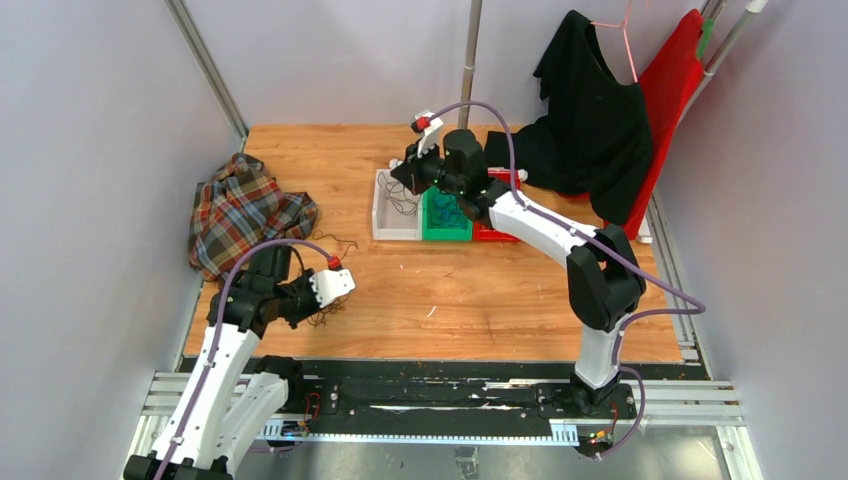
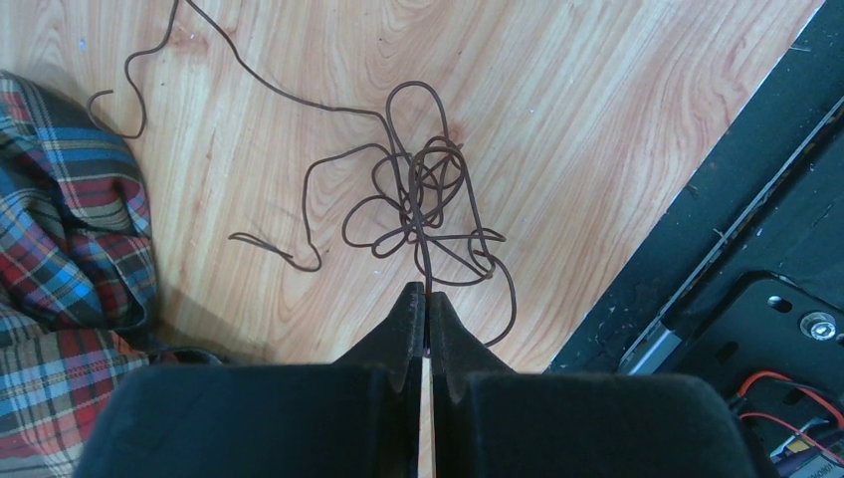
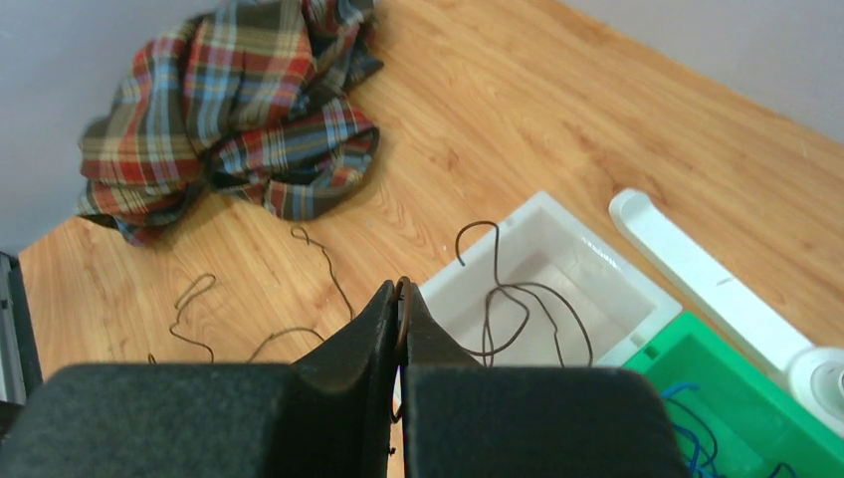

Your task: Untangle the cables

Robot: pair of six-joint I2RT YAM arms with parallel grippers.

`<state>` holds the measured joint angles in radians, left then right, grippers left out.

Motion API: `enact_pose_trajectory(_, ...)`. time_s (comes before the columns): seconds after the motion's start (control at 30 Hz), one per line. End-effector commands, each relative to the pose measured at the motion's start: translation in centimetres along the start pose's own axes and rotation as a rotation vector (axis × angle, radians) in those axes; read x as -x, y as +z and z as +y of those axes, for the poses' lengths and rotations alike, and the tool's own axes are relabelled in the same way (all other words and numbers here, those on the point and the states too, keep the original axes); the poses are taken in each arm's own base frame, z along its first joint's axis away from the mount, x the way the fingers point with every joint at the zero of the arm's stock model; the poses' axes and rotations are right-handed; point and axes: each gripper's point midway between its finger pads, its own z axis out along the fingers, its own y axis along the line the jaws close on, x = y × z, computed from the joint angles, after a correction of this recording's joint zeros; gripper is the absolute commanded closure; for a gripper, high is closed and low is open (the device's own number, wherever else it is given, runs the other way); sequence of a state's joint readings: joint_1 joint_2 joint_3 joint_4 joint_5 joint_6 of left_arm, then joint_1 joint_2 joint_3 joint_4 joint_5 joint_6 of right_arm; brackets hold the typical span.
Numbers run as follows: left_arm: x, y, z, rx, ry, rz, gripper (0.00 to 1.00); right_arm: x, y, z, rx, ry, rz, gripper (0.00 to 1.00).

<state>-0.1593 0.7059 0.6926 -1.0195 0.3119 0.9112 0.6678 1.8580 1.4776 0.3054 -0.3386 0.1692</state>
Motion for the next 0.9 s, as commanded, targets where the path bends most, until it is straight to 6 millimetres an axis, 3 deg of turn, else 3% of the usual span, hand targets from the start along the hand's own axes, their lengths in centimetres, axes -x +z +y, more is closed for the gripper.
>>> enact_pose_trajectory(0.0, 0.4, -0.1, -0.2, 0.000, -0.011, -0.030, 0.99, -2.5, 0.8, 0.1, -0.006, -0.029, 0.084, 0.99)
enact_pose_trajectory(0.53, 1.2, -0.2, 0.0, -0.013, -0.032, -0.048, 0.99, -7.9, 6.8, -5.9, -0.171, -0.117, 0.238, 0.99)
enact_pose_trajectory(0.77, 2.6, -0.8, 0.5, -0.021, -0.047, -0.084, 0.99, -11.1, 8.0, -7.6, -0.211, -0.115, 0.287, 0.99)
enact_pose_trajectory(0.8, 2.8, -0.8, 0.6, -0.025, -0.050, -0.090, 0.99, -11.1, 8.1, -7.6, -0.210, -0.110, 0.286, 0.96)
enact_pose_trajectory(0.87, 3.3, -0.9, 0.7, -0.032, -0.056, -0.099, 0.99, -10.2, 8.1, -7.3, -0.197, -0.100, 0.274, 0.78)
